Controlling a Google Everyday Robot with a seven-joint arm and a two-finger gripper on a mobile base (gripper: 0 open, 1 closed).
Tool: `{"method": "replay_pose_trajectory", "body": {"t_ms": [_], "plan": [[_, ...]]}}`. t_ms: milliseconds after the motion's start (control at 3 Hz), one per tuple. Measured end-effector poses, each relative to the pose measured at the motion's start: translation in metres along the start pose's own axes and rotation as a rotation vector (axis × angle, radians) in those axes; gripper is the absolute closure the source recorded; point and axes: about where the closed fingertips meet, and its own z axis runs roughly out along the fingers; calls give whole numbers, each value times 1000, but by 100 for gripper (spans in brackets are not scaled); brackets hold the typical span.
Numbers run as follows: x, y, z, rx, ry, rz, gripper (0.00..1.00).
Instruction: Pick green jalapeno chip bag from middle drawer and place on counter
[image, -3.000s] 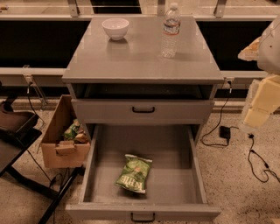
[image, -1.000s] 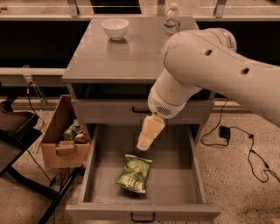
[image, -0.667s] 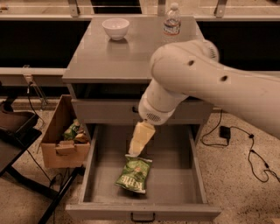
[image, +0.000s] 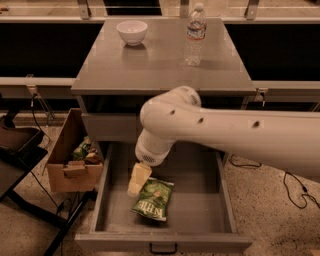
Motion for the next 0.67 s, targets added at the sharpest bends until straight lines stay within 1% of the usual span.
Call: {"method": "replay_pose_trajectory", "body": {"t_ms": [333,667], "plan": [[-2,-5,65,8,-13,16,0],[9,-19,128,-4,1,8,0]]}}
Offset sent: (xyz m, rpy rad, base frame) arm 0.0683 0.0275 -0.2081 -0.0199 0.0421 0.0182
